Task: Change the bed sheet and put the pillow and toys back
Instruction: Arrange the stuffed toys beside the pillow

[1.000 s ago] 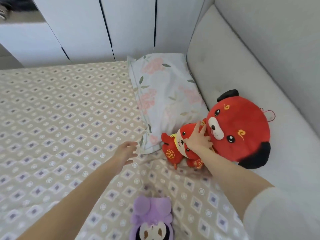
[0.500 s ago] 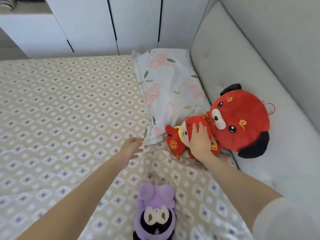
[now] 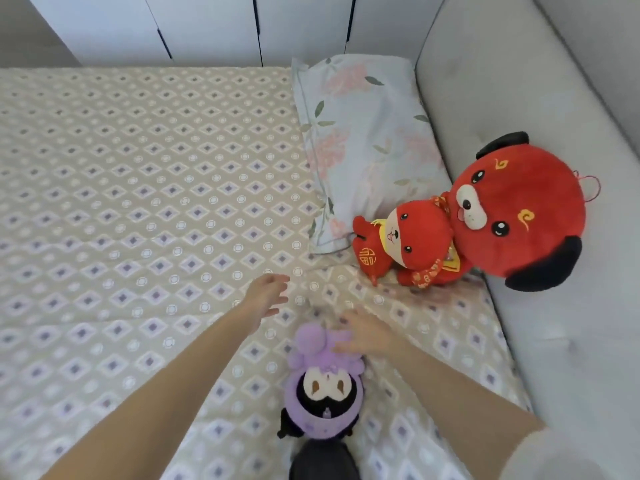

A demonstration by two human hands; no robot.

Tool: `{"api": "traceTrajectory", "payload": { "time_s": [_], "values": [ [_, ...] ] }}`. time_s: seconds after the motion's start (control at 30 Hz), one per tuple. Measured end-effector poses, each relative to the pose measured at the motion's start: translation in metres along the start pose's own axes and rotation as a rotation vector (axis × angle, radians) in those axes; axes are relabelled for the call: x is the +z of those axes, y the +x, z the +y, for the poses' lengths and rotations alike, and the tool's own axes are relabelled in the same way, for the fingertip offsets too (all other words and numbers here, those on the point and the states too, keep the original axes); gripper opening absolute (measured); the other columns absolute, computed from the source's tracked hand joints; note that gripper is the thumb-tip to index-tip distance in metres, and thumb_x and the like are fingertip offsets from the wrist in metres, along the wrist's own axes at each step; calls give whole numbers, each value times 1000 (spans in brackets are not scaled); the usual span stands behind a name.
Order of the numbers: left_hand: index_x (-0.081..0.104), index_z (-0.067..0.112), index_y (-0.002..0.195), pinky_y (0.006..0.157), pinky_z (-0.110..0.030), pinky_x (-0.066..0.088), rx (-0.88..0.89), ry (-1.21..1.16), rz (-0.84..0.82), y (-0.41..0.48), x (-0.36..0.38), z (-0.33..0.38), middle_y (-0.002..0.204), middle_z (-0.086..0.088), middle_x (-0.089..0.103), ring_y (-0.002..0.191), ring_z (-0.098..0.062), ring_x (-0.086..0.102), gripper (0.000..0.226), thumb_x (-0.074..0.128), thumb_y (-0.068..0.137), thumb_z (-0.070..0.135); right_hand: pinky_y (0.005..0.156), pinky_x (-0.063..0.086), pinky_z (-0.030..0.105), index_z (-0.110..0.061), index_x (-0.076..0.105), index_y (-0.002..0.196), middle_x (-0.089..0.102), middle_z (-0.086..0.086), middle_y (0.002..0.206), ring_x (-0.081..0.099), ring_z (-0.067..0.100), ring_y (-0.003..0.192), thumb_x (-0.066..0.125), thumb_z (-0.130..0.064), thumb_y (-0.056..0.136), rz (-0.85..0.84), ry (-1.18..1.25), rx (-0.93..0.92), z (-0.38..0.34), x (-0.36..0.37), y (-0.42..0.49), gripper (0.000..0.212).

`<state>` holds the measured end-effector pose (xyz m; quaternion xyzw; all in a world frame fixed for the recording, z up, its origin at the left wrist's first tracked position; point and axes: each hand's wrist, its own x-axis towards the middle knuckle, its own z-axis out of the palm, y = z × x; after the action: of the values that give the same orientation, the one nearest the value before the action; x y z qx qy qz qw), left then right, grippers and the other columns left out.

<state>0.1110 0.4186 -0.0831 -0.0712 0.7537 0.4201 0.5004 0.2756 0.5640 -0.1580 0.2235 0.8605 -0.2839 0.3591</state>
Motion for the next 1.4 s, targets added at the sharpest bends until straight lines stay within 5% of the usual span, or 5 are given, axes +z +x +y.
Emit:
{"api": "traceTrajectory", "payload": {
  "time_s": [0.27, 0.73, 0.93, 1.03, 1.4],
  "values": [
    [57, 13, 123, 95, -37, 43, -61, 39, 27, 3, -1, -36, 126, -6, 56, 104, -22, 58, 29, 44, 97, 13, 86, 46, 28, -20, 39, 140, 53, 7, 130, 56, 24, 110, 51, -11, 88, 48, 86, -15, 0, 37, -2, 54],
    [54, 25, 120, 78, -28, 47, 312, 619, 61, -35, -18, 5, 115, -1, 59, 102, -23, 57, 54, 75, 70, 26, 62, 47, 37, -18, 40, 111, 56, 5, 88, 57, 20, 72, 64, -23, 73, 343, 515, -141, -66, -98, -28, 44],
    [58, 18, 102, 68, -33, 58, 294, 143, 185, -65, -45, 32, 103, -5, 63, 94, -28, 64, 51, 67, 56, 38, 66, 46, 10, -28, 47, 114, 58, -17, 108, 58, 5, 102, 70, -26, 82, 491, 802, -180, -83, -122, -50, 40],
    [55, 9, 107, 52, -24, 56, 242, -171, 146, -70, -57, 27, 113, -16, 61, 96, -35, 65, 40, 76, 74, 20, 97, 42, 31, -23, 44, 129, 50, -9, 127, 44, 19, 122, 66, -46, 81, 656, 620, -107, -80, -118, -58, 58],
    [45, 3, 117, 83, -44, 54, 64, -484, 116, -68, -67, -1, 117, -17, 54, 93, -29, 60, 36, 65, 87, 8, 93, 41, 30, -28, 21, 142, 46, -7, 128, 47, 14, 116, 92, -41, 47, 425, 1111, 41, -91, -92, -51, 119]
  ]
}}
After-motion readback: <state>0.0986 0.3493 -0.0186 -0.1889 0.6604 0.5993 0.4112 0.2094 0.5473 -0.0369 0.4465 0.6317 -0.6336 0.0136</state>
